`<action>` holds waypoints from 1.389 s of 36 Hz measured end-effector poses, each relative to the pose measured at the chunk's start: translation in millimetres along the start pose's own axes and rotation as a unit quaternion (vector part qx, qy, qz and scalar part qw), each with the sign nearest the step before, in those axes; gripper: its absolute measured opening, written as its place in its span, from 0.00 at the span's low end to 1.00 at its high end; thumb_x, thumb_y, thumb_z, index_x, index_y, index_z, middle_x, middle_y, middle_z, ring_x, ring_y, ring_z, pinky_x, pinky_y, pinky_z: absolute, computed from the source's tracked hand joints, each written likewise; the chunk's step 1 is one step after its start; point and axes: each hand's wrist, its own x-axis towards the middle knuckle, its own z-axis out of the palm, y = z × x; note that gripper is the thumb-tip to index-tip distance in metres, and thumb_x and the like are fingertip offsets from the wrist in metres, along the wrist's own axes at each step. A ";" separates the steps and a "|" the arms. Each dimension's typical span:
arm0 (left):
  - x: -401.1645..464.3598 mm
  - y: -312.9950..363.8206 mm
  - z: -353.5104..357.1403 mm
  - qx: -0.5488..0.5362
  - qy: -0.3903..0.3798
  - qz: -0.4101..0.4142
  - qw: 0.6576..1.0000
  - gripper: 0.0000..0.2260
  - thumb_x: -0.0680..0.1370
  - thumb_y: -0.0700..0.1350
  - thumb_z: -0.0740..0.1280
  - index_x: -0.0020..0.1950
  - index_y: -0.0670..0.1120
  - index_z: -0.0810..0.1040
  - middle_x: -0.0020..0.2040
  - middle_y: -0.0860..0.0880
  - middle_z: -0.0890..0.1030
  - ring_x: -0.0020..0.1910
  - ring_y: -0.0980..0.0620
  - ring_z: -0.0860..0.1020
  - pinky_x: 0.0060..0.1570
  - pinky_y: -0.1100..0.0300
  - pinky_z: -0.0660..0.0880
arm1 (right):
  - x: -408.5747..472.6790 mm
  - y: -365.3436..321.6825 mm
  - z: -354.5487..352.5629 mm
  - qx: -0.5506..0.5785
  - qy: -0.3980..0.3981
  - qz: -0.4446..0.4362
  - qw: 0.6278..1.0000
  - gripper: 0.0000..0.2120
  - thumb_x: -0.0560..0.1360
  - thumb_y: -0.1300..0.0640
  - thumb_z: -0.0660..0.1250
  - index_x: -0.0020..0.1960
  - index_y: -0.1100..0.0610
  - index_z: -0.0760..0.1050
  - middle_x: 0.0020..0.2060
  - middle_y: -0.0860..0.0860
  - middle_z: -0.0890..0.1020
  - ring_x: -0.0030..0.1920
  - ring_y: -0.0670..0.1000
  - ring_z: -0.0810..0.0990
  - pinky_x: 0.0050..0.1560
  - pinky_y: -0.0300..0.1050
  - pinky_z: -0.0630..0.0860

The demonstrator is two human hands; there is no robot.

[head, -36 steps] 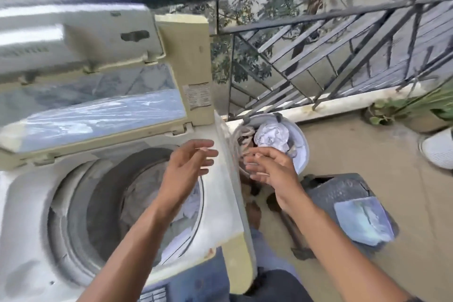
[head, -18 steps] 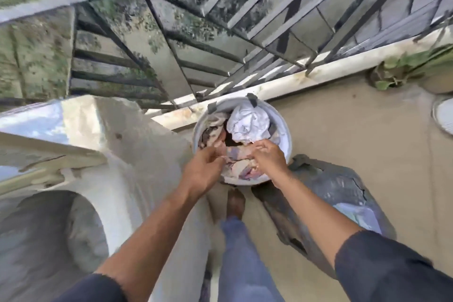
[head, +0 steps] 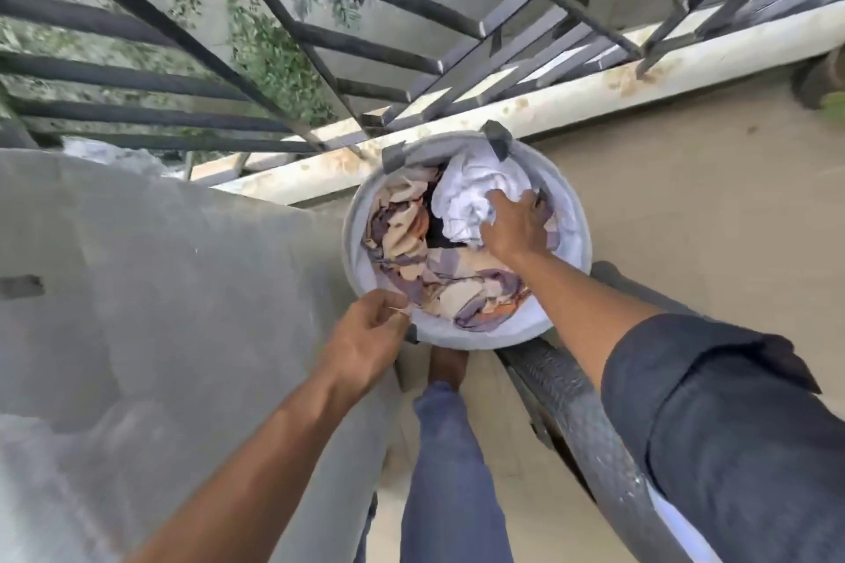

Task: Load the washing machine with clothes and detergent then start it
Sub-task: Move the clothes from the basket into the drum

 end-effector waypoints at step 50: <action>-368.1 -27.4 -221.1 -0.231 0.009 0.426 0.874 0.13 0.83 0.44 0.62 0.55 0.56 0.85 0.48 0.47 0.85 0.47 0.52 0.80 0.51 0.48 0.79 | -576.7 -141.1 -263.0 0.641 0.304 -0.196 0.677 0.10 0.83 0.60 0.67 0.45 0.54 0.81 0.37 0.53 0.84 0.37 0.52 0.83 0.40 0.49 0.83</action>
